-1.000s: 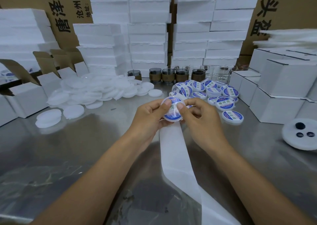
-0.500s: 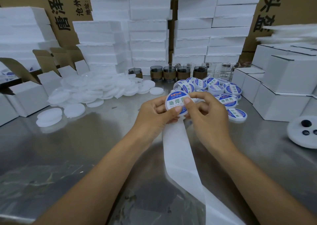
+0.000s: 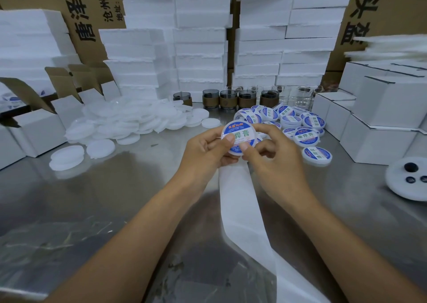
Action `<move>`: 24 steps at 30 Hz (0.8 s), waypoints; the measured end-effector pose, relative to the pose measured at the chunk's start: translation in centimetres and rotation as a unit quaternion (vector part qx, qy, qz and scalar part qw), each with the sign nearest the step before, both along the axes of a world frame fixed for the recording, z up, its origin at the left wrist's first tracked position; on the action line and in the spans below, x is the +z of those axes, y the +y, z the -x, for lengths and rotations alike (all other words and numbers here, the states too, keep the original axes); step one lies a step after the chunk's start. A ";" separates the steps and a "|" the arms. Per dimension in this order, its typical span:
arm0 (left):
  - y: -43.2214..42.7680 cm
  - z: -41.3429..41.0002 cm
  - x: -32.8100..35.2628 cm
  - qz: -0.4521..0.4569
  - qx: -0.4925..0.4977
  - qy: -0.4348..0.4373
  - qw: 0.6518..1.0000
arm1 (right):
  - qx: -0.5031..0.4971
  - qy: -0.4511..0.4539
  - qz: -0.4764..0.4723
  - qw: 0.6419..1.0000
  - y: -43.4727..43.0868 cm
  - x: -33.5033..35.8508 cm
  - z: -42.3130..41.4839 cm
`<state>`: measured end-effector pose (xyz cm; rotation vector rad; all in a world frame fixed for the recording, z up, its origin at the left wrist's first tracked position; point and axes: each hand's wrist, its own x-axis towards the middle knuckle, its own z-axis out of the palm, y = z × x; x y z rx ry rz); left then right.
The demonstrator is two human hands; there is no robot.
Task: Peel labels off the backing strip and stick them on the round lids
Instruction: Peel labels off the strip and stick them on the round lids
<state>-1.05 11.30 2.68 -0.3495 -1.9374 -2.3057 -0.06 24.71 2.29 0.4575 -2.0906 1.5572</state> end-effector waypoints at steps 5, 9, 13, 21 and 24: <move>0.0 0.0 0.0 -0.003 -0.008 0.004 1.000 | 0.003 -0.010 0.017 1.000 0.0 -0.1 0.2; 0.2 -0.1 -0.1 -0.001 -0.033 0.017 0.999 | 0.013 -0.024 0.055 0.998 0.0 0.0 0.2; 0.3 -0.1 0.0 0.005 -0.021 0.019 1.000 | 0.039 -0.038 0.091 0.994 0.1 0.1 0.2; 0.1 0.0 0.1 -0.010 -0.017 0.002 1.000 | 0.052 -0.047 0.086 0.994 0.2 0.4 0.2; 0.2 -0.1 0.2 -0.015 -0.026 -0.015 0.999 | 0.024 -0.071 0.078 0.994 0.8 0.2 0.7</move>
